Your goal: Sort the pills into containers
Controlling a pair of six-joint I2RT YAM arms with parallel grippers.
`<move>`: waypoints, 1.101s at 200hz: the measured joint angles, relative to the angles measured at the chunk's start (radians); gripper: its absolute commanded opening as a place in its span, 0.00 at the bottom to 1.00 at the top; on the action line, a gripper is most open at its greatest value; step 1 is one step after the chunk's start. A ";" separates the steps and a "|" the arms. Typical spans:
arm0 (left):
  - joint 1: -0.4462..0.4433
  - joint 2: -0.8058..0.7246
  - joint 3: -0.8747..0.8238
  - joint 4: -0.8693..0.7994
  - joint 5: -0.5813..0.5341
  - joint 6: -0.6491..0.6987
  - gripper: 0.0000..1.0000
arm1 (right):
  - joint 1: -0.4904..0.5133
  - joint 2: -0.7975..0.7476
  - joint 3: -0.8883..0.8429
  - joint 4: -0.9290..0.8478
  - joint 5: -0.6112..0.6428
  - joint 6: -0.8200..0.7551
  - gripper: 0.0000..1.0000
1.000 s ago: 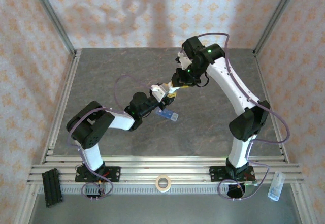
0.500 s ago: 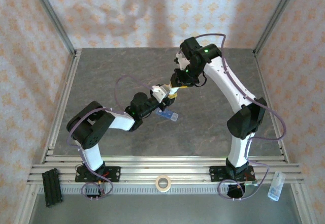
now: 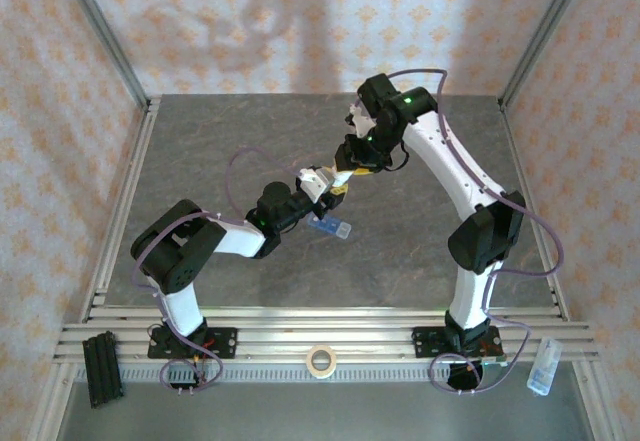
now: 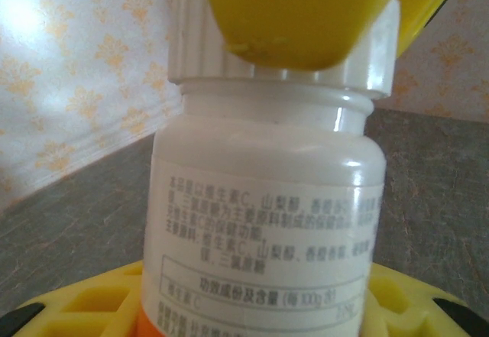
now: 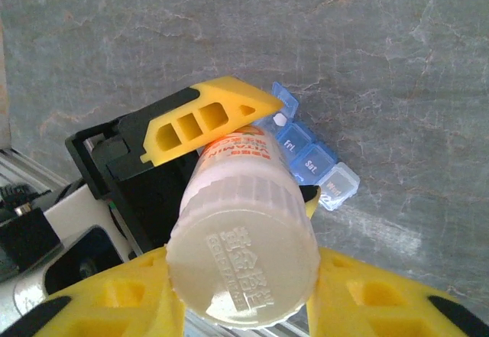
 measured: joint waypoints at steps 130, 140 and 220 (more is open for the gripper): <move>-0.019 0.000 0.008 0.039 0.000 -0.010 0.00 | -0.023 0.000 0.005 0.105 -0.005 0.152 0.93; -0.019 0.000 0.008 0.039 0.000 -0.011 0.00 | -0.032 0.000 0.018 0.118 -0.008 0.161 0.93; -0.019 0.001 0.008 0.039 0.003 -0.030 0.00 | -0.152 -0.117 0.040 0.219 0.016 0.129 0.77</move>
